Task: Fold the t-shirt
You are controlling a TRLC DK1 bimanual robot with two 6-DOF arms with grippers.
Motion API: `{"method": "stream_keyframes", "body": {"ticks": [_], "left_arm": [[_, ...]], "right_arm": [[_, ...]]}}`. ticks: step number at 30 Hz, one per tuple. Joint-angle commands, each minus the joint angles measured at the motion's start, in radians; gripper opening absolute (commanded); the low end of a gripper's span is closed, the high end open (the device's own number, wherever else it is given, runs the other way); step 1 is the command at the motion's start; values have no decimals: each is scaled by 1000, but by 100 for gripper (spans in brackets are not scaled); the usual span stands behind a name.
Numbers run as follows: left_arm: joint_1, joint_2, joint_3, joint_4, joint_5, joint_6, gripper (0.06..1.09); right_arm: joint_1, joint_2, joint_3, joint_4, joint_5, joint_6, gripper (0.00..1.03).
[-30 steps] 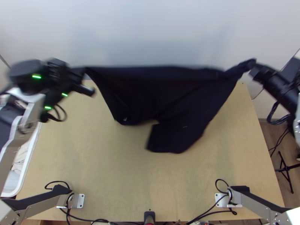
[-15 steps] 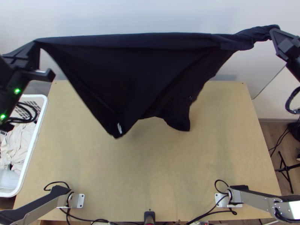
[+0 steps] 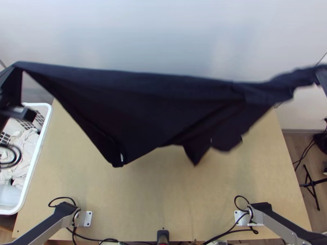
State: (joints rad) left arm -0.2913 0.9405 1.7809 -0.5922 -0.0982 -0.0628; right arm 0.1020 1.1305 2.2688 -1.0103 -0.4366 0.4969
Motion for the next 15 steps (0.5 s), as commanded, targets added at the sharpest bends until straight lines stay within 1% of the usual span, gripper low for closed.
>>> {"method": "stream_keyframes", "body": {"ticks": [1, 4, 7, 9, 11, 13, 15], "left_arm": [[7, -97, -28, -55, -1, -8, 9], [37, -111, -20, -69, -1, -8, 9], [44, -115, -17, -72, -1, -8, 9], [44, -117, -28, -75, 2, -8, 9], [41, -121, -51, -74, 3, -12, 9], [41, -126, -104, -72, 3, -17, 9], [41, -151, -202, -52, 3, -25, 9]], "right_arm": [[-15, -81, 47, -102, -54, 8, 3], [-18, -69, 107, -128, -60, 19, 3], [-24, -66, 104, -142, -63, 22, 3], [-24, -66, 58, -145, -63, 12, 3], [-22, -77, -8, -145, -62, -21, 3], [-25, -101, -100, -142, -57, -58, 3], [-27, -147, -232, -117, -48, -98, 3]]}}
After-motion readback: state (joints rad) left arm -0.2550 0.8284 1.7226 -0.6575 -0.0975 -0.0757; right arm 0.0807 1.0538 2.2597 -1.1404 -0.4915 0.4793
